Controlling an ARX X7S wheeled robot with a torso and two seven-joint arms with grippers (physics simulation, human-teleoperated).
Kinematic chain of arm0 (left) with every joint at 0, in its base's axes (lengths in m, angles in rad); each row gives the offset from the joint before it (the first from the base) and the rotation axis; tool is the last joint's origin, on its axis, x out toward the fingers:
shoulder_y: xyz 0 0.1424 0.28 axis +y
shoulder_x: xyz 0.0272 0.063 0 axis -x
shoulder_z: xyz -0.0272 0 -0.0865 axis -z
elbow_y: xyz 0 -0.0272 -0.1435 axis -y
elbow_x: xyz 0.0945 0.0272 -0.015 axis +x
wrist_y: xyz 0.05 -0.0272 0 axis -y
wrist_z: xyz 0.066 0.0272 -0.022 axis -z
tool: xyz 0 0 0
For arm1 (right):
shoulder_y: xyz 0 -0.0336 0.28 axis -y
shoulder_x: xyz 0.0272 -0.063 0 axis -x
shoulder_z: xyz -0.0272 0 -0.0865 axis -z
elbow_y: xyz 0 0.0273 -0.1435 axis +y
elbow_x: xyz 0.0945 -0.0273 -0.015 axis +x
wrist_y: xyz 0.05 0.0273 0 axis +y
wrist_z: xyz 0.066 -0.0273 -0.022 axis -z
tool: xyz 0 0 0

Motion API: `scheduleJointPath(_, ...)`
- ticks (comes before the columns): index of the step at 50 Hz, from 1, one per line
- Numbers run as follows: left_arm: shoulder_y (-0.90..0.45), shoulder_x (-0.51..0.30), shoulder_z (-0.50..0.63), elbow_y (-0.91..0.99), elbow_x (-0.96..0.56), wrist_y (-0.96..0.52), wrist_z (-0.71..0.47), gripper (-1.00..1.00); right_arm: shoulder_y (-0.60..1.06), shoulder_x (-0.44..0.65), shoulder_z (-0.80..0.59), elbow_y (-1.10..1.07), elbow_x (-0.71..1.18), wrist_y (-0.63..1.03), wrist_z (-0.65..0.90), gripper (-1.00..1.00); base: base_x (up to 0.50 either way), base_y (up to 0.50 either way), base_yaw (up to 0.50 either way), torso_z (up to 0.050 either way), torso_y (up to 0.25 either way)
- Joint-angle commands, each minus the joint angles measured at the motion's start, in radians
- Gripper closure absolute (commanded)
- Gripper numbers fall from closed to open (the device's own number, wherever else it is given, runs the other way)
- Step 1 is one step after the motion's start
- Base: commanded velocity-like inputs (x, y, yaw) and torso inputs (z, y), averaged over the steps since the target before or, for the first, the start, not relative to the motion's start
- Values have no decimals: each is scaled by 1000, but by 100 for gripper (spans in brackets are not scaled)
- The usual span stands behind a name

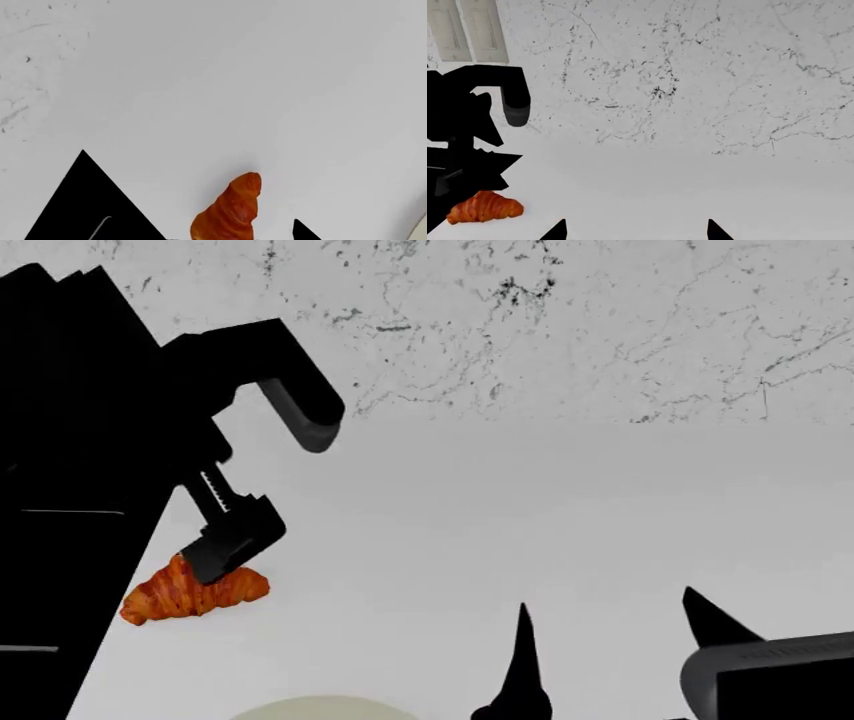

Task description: Place the pastries on the plates.

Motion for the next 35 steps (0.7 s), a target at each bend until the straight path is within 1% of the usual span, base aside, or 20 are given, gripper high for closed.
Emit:
scheduleJointPath(1,92,2,-87,-15,90,-6,-12,-100,-24,9,2,-8,-16,-16,-7,-100,11,0,0,0,0)
scheduleJointPath(6,127,2,-77,-29,103,6,-13,-100,-35,6,-1,0,-29,-21,-14,-100,4,0,0,0,0)
scheduleJointPath(17,144,2,-77,-58,130,11,3,-100,-9,0,0,5,-7,-7,-9,-100,4,0,0,0,0)
scheduleJointPath(27,172,2,-87,-53,141,4,-1,-100,-47,13,4,11,-30,-33,-22,-100,1,0,0,0,0)
scheduleJointPath(35,198,3,-97,-77,143,13,-27,-100,-74,16,3,6,-50,-50,-24,-100,4,0,0,0,0)
